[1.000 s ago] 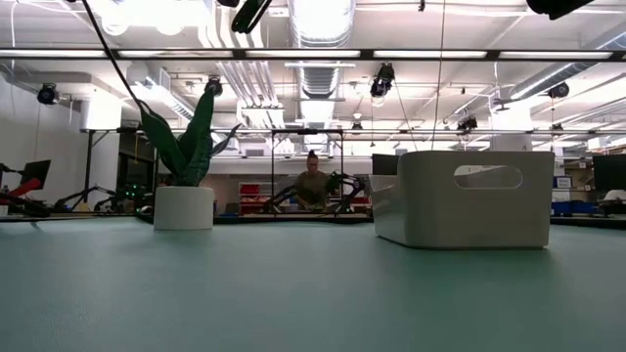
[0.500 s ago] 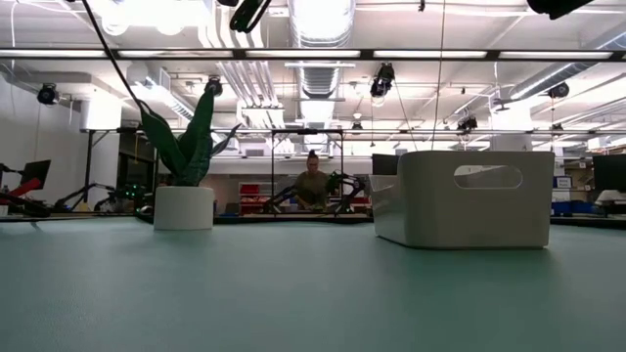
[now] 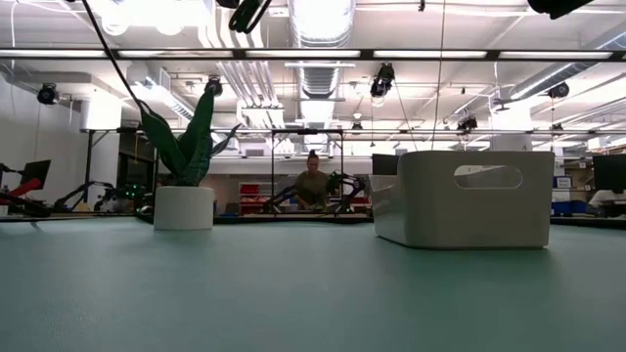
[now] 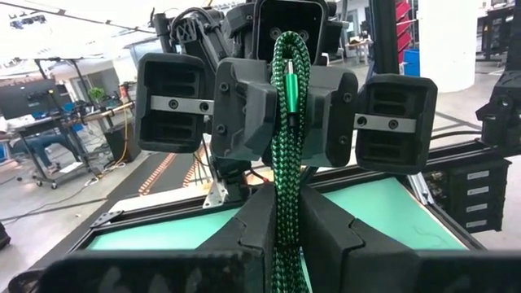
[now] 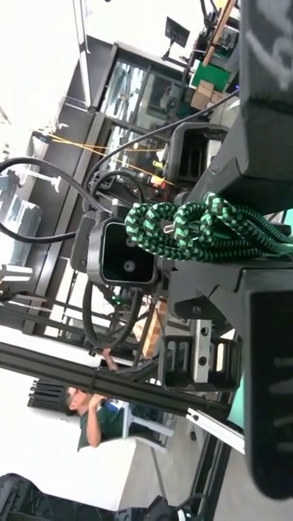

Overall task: Pick and place USB-C Cables
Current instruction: Put the green charger cable into the gray bin

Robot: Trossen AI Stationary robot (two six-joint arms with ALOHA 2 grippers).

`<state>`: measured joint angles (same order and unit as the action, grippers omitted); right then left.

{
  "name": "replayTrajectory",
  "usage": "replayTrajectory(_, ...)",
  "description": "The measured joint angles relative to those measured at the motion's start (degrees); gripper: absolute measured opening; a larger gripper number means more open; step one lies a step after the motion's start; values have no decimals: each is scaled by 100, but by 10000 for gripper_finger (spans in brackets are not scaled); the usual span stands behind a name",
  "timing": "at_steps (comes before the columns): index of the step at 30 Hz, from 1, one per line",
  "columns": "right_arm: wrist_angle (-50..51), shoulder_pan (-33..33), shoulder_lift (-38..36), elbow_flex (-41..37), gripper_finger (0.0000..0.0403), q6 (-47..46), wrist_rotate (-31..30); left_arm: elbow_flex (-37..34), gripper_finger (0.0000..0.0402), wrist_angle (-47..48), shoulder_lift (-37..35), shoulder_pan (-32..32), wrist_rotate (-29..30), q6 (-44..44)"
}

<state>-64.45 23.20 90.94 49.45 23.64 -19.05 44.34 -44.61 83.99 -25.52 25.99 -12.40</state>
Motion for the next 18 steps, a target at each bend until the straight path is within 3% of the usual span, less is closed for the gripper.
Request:
replayTrajectory(8,62,0,0,-7,52,14,0,0,42,65,0,0,-16,17)
replayTrajectory(18,138,0,4,-9,52,105,-42,0,140,122,-4,0,-20,166)
